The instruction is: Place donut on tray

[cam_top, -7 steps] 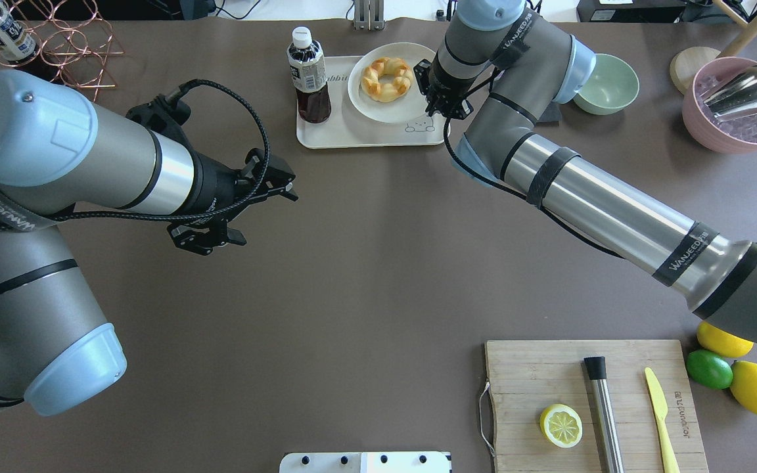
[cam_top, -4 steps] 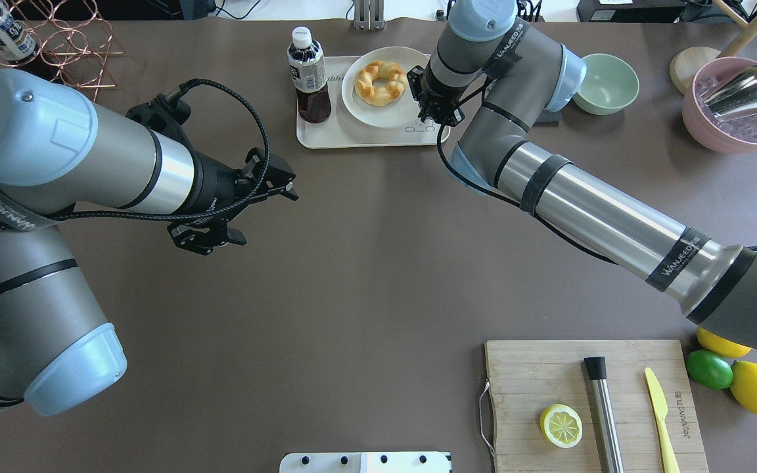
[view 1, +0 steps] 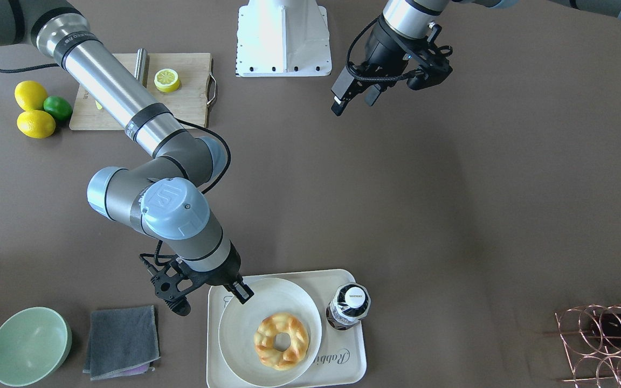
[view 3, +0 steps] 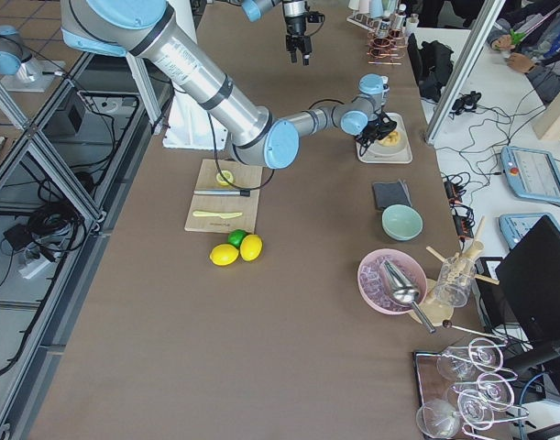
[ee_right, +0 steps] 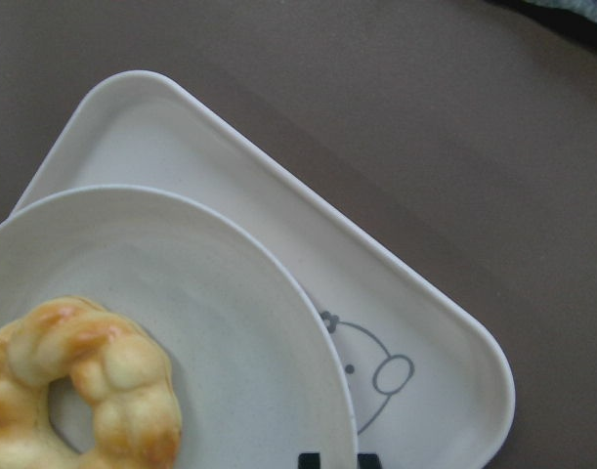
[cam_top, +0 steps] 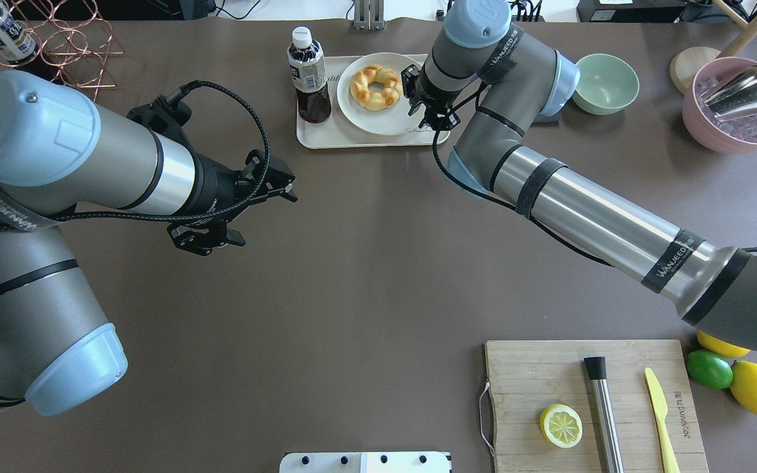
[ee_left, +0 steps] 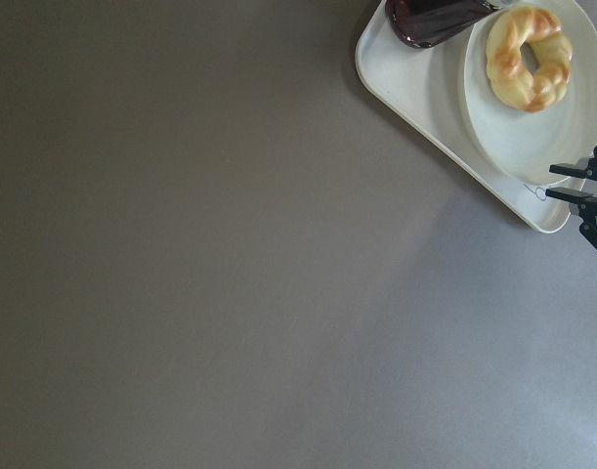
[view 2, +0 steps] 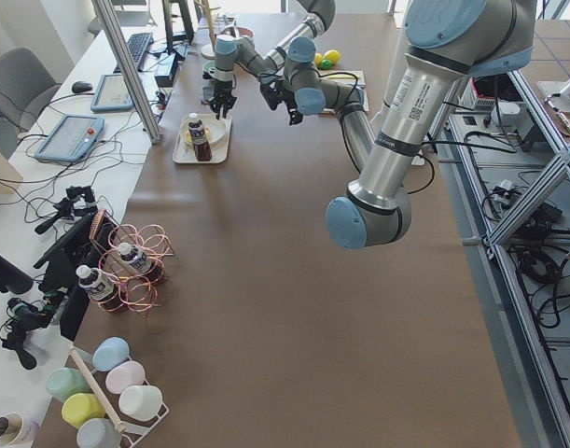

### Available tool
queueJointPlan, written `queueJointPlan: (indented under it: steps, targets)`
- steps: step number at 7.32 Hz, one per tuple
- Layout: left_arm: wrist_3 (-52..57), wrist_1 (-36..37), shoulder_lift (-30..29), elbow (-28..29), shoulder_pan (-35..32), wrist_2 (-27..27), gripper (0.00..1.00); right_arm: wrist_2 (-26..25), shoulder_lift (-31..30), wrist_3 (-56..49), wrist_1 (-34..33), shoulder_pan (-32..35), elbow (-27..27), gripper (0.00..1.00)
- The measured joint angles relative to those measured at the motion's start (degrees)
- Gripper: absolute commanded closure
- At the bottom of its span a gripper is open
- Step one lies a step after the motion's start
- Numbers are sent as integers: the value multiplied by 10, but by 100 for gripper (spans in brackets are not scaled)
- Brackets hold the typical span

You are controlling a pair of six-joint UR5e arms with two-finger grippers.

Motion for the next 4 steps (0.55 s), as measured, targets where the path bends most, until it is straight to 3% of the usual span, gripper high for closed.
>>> queueJointPlan:
  steps: [2,4]
  targets:
    - [7,29,-3,-1,0,0,2,24,-5,-39,-10,17,29,0]
    - [86,94,-5,-14,-15,-1,2,53,-55,-142,-97,39,148,0]
